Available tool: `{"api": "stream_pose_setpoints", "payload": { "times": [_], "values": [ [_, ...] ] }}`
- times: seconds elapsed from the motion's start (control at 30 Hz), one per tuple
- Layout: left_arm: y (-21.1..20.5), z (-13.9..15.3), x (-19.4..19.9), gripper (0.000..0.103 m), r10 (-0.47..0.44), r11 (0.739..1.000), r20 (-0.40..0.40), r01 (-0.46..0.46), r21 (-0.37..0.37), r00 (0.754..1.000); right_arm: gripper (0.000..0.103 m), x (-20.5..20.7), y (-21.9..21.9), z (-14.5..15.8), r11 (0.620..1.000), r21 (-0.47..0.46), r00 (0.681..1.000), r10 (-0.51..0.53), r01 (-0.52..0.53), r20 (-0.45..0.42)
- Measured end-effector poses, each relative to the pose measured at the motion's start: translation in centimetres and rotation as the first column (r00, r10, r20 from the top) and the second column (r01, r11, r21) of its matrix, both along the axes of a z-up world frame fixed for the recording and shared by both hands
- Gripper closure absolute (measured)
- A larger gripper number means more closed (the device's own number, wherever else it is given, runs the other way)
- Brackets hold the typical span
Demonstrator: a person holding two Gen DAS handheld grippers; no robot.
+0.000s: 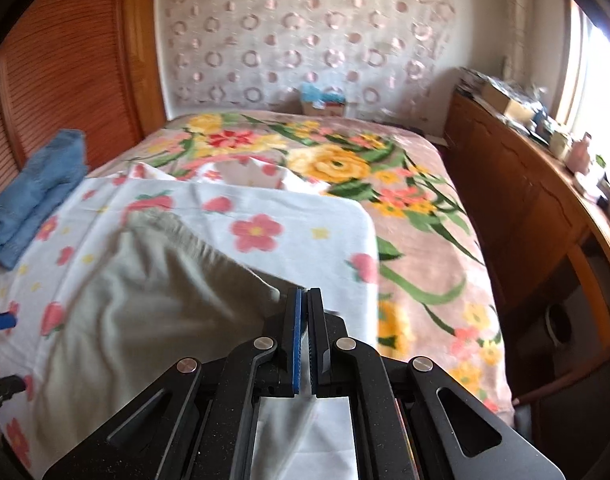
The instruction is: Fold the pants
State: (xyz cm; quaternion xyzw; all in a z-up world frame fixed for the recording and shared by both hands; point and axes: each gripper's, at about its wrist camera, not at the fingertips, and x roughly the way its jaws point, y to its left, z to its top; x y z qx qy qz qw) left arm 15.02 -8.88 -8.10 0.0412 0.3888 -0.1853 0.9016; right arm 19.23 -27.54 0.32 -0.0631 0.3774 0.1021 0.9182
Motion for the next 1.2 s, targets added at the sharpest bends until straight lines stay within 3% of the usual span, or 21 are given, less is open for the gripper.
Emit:
{"api": "stream_pose_setpoints", "payload": {
  "times": [0.2,0.43,0.57,0.7,0.8,1.1,1.13,1.2],
  "values": [
    [-0.5,-0.2,0.0,0.022,-0.010,1.000,-0.010,0.010,0.006,1.000,0.101,1.2,1.2,0.5,0.999,-0.021,0.999,-0.044,0.044,0.010],
    [-1.5,-0.9,-0.1,0.022,-0.025,1.000,-0.022,0.025,0.015,0.999,0.100,-1.1,1.9,0.4,0.999,0.046,1.000,-0.006,0.005,0.007],
    [-1.7,-1.4,-0.1,0.022,-0.028,0.999,-0.034,0.029,0.015,0.999,0.093,-2.8,2.0,-0.5,0.998,0.062,0.999,0.030,-0.030,-0.010],
    [-1.7,-2.0,0.1,0.022,-0.023,1.000,-0.048,0.024,0.019,0.999,0.079,-3.0,2.0,-1.5,0.998,0.061,0.999,0.029,-0.027,-0.042],
    [-1.7,-2.4,0.3,0.022,-0.020,1.000,-0.064,0.022,0.020,0.998,0.078,-1.7,0.4,-1.5,0.994,0.112,0.998,0.006,0.001,-0.064],
    [-1.8,-2.5,0.2,0.022,-0.018,0.999,-0.062,0.019,0.027,0.998,0.078,3.5,-1.6,-2.4,0.977,0.196,0.990,-0.058,0.083,-0.130],
    [-1.7,-2.5,0.2,0.022,-0.017,1.000,-0.062,0.018,0.026,0.998,0.090,3.9,-1.7,-2.4,0.978,0.196,0.990,-0.053,0.078,-0.130],
    [-1.8,-2.5,0.1,0.022,-0.016,1.000,-0.061,0.018,0.025,0.998,0.097,3.8,-1.7,-1.9,0.980,0.191,0.993,-0.038,0.059,-0.108]
  ]
}}
